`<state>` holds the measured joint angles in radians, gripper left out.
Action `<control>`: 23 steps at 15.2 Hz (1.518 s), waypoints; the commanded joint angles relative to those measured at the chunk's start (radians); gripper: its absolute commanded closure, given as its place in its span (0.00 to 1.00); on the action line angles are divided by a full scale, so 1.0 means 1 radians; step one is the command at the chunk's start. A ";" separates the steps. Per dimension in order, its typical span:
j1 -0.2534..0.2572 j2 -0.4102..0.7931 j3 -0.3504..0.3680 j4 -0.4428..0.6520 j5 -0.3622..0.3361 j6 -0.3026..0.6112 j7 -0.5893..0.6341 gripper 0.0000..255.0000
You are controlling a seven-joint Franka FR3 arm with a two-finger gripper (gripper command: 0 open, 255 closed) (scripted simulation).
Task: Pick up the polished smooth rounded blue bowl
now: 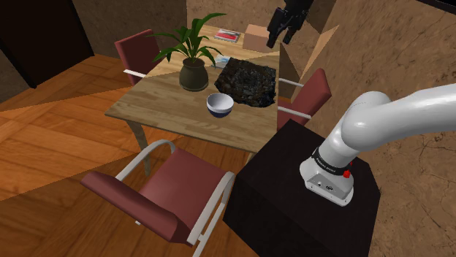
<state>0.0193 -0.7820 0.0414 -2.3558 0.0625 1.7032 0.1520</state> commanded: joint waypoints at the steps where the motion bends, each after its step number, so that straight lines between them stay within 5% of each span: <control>1: 0.000 0.000 0.000 0.000 0.000 0.000 0.000 0.00; 12: -0.012 0.293 0.027 -0.092 -0.035 0.356 -0.013 0.00; 23: -0.037 0.698 0.048 -0.018 -0.117 0.656 0.017 0.00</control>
<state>-0.0148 -0.1262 0.0881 -2.3800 -0.0434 2.3257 0.1638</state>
